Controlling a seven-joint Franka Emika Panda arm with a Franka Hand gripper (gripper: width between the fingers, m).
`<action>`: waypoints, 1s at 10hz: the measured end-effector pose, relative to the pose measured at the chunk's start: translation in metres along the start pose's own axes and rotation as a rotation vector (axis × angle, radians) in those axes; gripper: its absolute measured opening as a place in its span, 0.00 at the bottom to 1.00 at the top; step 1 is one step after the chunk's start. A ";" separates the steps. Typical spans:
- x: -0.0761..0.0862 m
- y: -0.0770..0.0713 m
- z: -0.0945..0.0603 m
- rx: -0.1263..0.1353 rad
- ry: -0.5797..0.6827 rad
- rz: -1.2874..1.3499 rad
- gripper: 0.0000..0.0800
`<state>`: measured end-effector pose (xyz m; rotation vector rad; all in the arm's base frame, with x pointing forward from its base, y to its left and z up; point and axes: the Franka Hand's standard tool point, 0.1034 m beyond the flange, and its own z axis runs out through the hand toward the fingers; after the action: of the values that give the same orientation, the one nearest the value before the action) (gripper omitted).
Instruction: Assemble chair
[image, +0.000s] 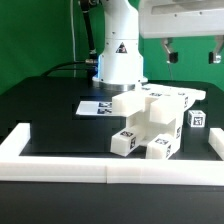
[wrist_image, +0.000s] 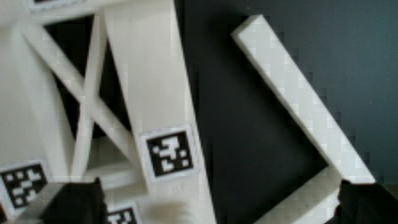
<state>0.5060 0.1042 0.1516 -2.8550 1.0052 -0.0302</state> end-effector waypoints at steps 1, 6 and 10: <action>0.004 0.001 0.000 -0.001 0.002 -0.013 0.81; -0.016 0.004 0.007 0.009 0.015 0.040 0.81; -0.076 0.004 0.031 0.000 0.019 0.076 0.81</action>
Offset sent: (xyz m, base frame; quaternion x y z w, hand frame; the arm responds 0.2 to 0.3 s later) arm 0.0000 0.0000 0.0000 0.0000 0.0000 0.0000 1.0000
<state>0.4457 0.1516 0.1215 -2.8191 1.1168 -0.0507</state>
